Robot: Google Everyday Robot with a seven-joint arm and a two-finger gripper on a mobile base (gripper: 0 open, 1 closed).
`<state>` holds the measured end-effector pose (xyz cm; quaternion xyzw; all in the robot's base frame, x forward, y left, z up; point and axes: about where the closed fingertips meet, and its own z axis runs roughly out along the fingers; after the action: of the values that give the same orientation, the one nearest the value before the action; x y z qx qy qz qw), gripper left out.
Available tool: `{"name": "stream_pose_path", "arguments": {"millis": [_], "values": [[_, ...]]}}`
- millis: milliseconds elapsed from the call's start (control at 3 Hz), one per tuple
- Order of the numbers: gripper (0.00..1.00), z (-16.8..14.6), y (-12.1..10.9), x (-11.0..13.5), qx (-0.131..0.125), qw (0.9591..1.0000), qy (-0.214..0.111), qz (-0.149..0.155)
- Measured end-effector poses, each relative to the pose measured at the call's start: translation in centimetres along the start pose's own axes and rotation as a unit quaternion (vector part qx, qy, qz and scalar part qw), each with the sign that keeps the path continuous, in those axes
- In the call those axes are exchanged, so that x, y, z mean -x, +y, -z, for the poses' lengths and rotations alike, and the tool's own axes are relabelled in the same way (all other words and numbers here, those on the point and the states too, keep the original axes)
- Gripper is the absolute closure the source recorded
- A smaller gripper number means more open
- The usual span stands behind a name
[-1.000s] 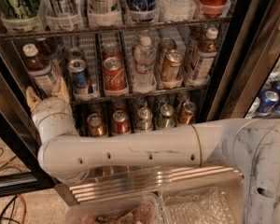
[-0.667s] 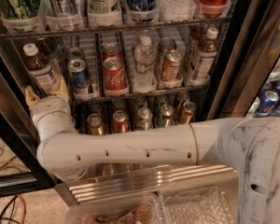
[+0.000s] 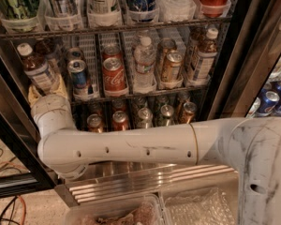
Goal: Pick blue plastic bottle from middle shelf of fridge
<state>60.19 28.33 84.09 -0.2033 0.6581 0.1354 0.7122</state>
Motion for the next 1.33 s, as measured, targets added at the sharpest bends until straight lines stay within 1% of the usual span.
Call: {"name": "stream_pose_path", "arguments": {"millis": [333, 667, 1000, 1333], "values": [[0.92, 0.1, -0.2, 0.2, 0.0, 1.0, 0.0, 0.0], [1.0, 0.2, 0.0, -0.4, -0.004, 1.0, 0.006, 0.003], [1.0, 1.0, 0.1, 0.8, -0.006, 0.9998, -0.009, 0.015], [1.0, 2.2, 0.2, 2.8, -0.009, 0.9989, -0.036, 0.03]]}}
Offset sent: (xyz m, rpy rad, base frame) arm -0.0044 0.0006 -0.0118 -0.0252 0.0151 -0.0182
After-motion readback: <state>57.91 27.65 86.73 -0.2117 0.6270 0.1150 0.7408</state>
